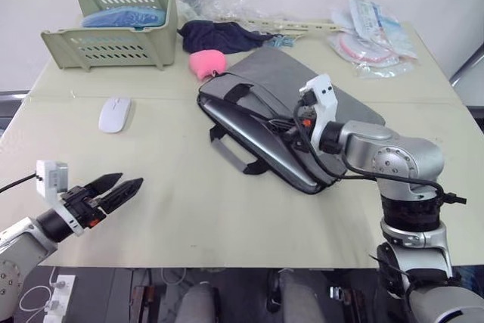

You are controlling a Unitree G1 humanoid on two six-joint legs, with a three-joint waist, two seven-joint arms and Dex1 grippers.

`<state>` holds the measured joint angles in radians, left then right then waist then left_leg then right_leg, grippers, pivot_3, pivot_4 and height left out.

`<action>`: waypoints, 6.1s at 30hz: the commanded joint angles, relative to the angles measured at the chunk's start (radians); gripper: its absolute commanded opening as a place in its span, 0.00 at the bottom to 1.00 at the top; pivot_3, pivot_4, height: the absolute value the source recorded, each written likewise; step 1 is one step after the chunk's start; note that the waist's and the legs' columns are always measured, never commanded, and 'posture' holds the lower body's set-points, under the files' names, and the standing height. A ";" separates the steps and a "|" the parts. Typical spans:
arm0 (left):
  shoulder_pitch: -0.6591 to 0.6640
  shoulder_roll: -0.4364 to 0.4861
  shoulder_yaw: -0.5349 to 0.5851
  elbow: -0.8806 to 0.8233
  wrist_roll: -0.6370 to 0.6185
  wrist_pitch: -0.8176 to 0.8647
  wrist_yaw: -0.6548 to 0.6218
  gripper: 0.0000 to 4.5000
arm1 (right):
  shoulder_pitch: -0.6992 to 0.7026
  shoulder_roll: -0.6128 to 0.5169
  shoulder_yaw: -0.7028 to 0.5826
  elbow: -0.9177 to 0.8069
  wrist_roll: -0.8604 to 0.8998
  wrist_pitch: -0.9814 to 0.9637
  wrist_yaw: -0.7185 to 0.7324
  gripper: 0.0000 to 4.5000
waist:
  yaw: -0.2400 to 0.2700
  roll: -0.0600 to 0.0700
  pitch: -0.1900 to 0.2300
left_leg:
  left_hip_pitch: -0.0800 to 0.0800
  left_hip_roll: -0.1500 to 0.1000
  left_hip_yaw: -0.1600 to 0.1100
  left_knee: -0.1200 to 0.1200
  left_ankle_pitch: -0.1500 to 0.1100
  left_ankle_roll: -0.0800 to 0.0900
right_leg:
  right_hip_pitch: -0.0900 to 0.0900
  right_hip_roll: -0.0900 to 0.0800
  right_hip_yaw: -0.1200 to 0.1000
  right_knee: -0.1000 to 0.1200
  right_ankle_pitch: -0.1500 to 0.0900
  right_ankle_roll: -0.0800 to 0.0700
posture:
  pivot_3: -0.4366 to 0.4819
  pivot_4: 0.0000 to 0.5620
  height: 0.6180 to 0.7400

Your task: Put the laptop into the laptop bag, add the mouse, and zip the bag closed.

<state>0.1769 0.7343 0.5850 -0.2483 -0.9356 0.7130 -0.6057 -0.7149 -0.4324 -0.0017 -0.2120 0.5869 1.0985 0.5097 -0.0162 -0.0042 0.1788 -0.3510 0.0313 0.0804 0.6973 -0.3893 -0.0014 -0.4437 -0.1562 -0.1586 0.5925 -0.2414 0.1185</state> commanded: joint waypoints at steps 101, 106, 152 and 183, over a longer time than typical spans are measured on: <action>-0.281 0.064 0.033 0.165 0.396 -0.031 0.175 1.00 | 0.131 -0.309 -0.139 -0.314 0.147 -0.372 0.344 0.99 | 0.010 -0.007 -0.003 | 0.016 0.008 0.022 0.006 -0.012 0.003 | 0.000 0.007 0.017 0.008 0.001 -0.001 | 0.48 0.27 1.00; -0.431 0.073 -0.066 0.303 0.471 -0.084 0.196 1.00 | 0.230 -0.351 -0.194 -0.347 0.134 -0.392 0.339 0.99 | 0.013 -0.008 -0.003 | 0.016 0.008 0.024 0.003 -0.012 0.003 | -0.001 0.008 0.016 0.005 0.001 -0.001 | 0.48 0.27 1.00; -1.193 0.018 -0.379 1.390 0.819 -0.518 0.126 1.00 | 0.408 -0.456 -0.313 -0.416 0.152 -0.418 0.306 0.99 | 0.014 -0.009 -0.004 | 0.015 0.008 0.025 0.004 -0.012 0.004 | 0.001 0.009 0.015 0.004 0.001 0.000 | 0.48 0.27 1.00; -1.052 0.104 -0.336 1.201 0.745 -0.545 -0.225 0.64 | 0.381 -0.421 -0.210 -0.415 0.115 -0.391 0.262 1.00 | 0.004 -0.009 -0.004 | 0.016 0.008 0.025 0.004 -0.012 0.004 | 0.000 0.009 0.015 0.004 0.001 0.000 | 0.48 0.27 1.00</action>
<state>-0.8844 0.7967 0.2181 1.0534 -0.1364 0.1591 -0.7398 -0.3202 -0.8569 -0.2063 -0.6006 0.6896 0.7045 0.7966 -0.0117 -0.0136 0.1748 -0.3354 0.0392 0.1059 0.7014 -0.4008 0.0025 -0.4437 -0.1476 -0.1435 0.5969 -0.2400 0.1186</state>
